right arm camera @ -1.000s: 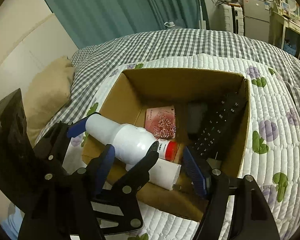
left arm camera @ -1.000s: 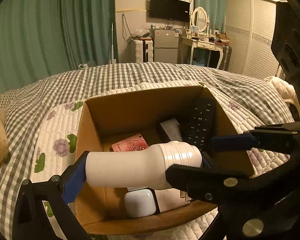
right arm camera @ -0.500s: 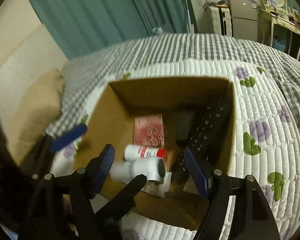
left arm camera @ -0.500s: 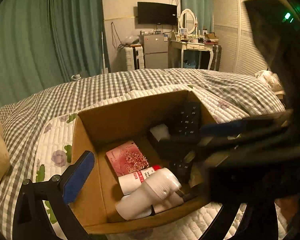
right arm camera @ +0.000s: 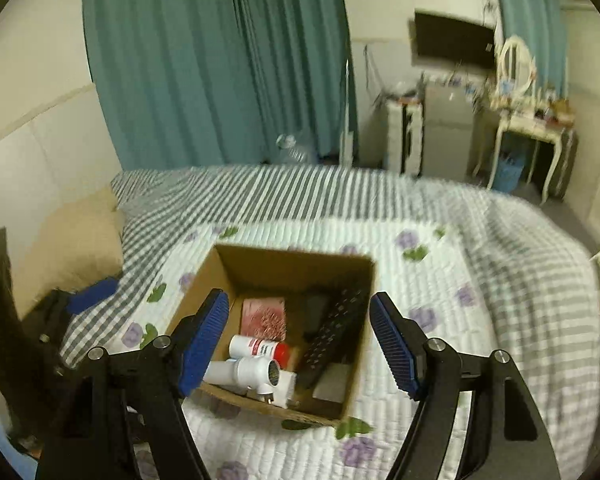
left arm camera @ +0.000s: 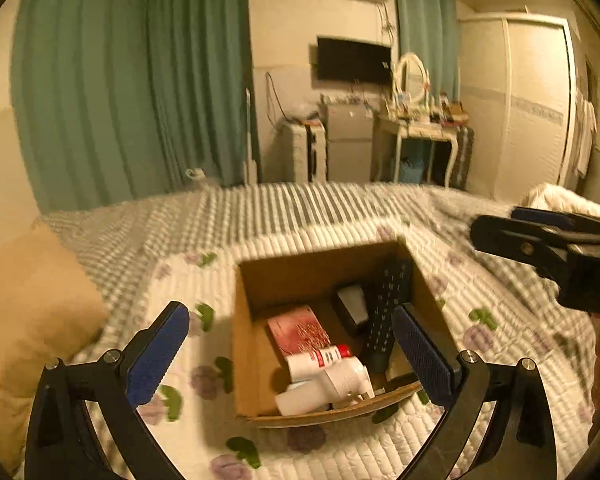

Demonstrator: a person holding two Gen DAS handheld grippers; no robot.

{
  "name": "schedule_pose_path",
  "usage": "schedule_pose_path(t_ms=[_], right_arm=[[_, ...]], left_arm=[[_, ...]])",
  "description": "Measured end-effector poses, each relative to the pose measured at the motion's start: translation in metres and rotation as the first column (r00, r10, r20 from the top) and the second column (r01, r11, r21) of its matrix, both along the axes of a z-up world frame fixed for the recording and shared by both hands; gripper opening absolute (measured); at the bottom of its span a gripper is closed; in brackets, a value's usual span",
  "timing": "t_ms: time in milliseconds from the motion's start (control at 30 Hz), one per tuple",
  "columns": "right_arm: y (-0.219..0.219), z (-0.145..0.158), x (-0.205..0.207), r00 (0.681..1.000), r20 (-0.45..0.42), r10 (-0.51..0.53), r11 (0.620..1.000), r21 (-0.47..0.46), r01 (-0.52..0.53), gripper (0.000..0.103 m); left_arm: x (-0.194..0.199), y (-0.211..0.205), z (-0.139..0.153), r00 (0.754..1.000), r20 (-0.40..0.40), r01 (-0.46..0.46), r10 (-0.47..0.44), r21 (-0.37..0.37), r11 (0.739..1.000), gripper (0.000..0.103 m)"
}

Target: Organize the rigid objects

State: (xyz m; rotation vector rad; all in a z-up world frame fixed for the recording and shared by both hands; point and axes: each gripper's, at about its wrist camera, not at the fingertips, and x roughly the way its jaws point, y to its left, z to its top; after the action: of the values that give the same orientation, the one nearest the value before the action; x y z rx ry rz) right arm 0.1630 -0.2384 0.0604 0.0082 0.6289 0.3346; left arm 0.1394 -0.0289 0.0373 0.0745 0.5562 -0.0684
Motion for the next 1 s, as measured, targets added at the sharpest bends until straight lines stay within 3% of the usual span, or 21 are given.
schedule_pose_path(t_ms=[167, 367, 600, 800, 1000], right_arm=[[-0.016, 0.042, -0.055, 0.988, 0.147, -0.054, 0.999, 0.003, 0.054, 0.101], [-0.025, 0.056, -0.104, 0.961, 0.26, -0.099, 0.995, 0.025, 0.096, 0.103], [-0.021, 0.015, -0.126, 0.95, 0.291, -0.114, 0.993, 0.009, 0.116, 0.103], [-0.021, -0.025, -0.126, 0.933, 0.319, -0.166, 0.983, -0.02, 0.182, 0.103], [-0.018, -0.045, -0.12, 0.946, 0.282, -0.158, 0.984, -0.034, 0.174, 0.103]], left_arm=[[-0.048, 0.006, 0.044, 0.991, 0.129, -0.037, 0.037, -0.006, 0.999, 0.103], [-0.09, 0.011, 0.068, 0.97, 0.237, -0.044, 0.06, -0.069, 0.997, 0.103], [-0.109, 0.009, 0.036, 0.955, 0.271, -0.112, 0.123, -0.055, 0.992, 0.103], [-0.108, 0.015, 0.006, 0.959, 0.248, -0.124, 0.136, -0.062, 0.99, 0.103], [-0.106, 0.015, -0.012, 0.967, 0.216, -0.128, 0.137, -0.056, 0.99, 0.103]])
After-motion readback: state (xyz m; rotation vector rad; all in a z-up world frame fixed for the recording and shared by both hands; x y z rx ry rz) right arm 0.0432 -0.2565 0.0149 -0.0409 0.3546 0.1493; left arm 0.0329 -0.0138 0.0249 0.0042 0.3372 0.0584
